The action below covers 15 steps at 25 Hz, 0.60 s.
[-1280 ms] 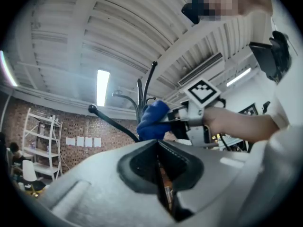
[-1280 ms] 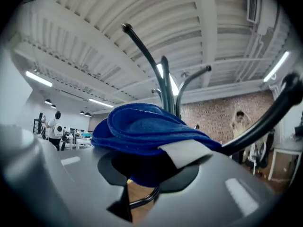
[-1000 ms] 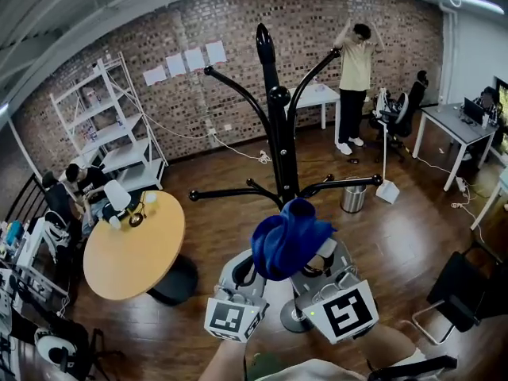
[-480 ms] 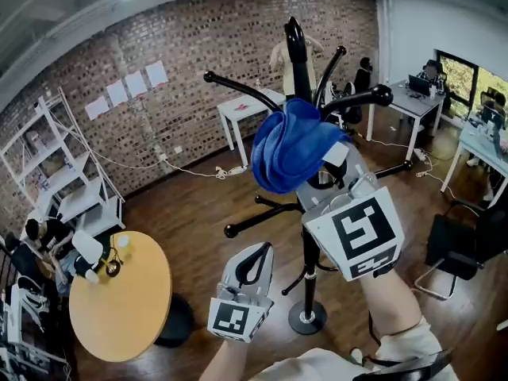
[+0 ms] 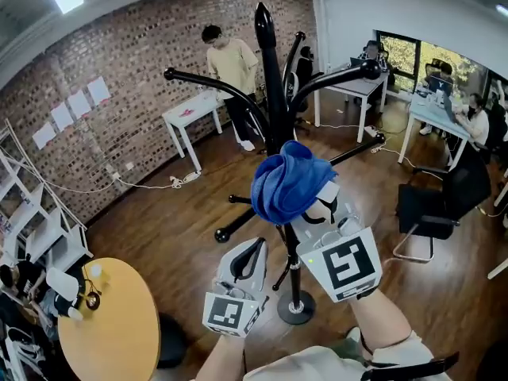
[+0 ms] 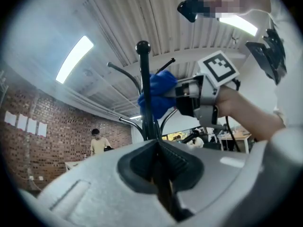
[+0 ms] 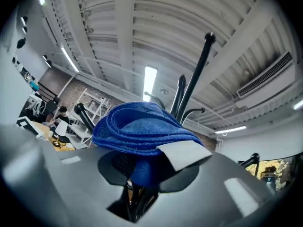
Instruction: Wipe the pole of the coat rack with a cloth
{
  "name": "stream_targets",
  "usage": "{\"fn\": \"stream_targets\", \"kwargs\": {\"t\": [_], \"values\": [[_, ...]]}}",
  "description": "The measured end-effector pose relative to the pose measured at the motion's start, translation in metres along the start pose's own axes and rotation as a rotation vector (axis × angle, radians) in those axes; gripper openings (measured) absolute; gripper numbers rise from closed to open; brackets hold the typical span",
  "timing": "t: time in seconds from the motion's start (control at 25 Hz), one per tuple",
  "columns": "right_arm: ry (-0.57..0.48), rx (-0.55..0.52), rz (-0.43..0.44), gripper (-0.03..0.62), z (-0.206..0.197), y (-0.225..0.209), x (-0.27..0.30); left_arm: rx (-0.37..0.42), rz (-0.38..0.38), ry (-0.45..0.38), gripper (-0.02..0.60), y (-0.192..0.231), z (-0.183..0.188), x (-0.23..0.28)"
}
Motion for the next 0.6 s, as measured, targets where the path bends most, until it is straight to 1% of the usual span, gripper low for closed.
{"fn": "stream_targets", "kwargs": {"t": [0.04,0.08,0.16,0.2,0.24,0.28,0.32,0.36,0.44,0.52,0.6], "values": [[-0.044,0.016,-0.008,0.107,0.007,0.002,-0.015,-0.007,-0.004,-0.003,0.002,0.000,-0.001,0.000],[-0.075,0.047,0.008,0.107,0.010,0.009,-0.031,-0.014,-0.009,-0.002,0.002,0.001,-0.002,0.001],[-0.086,0.133,0.091,0.107,-0.003,0.038,-0.065,-0.025,-0.016,0.010,0.002,0.002,-0.006,0.002],[-0.062,0.165,0.128,0.107,-0.018,0.058,-0.080,-0.028,-0.017,0.017,0.002,0.003,-0.008,0.002],[-0.012,0.181,0.146,0.107,-0.040,0.078,-0.092,-0.029,-0.015,0.022,0.002,0.005,-0.010,0.002],[0.060,0.193,0.140,0.107,-0.067,0.094,-0.100,-0.025,-0.012,0.027,0.002,0.007,-0.013,0.002],[0.133,0.214,0.116,0.107,-0.096,0.106,-0.103,-0.019,-0.011,0.030,0.002,0.010,-0.017,0.002],[0.185,0.236,0.082,0.107,-0.120,0.112,-0.100,-0.012,-0.009,0.031,0.002,0.013,-0.021,0.001],[0.237,0.250,0.025,0.107,-0.150,0.116,-0.084,-0.003,0.009,0.041,0.002,0.017,-0.023,-0.004],[0.248,0.249,-0.022,0.107,-0.159,0.108,-0.063,0.005,0.042,0.053,0.002,0.018,-0.024,-0.014],[0.234,0.262,-0.085,0.107,-0.165,0.089,-0.041,0.008,0.068,0.058,0.002,0.017,-0.030,-0.021]]}}
Point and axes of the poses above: the fingertips, and each gripper's own axes: x forward along the fingers, y to its left, z out of its top, the point moved 3 cm from there along -x, backward along the fingers, and after that the axes turned 8 degrees about -x, right-handed, at the moved point
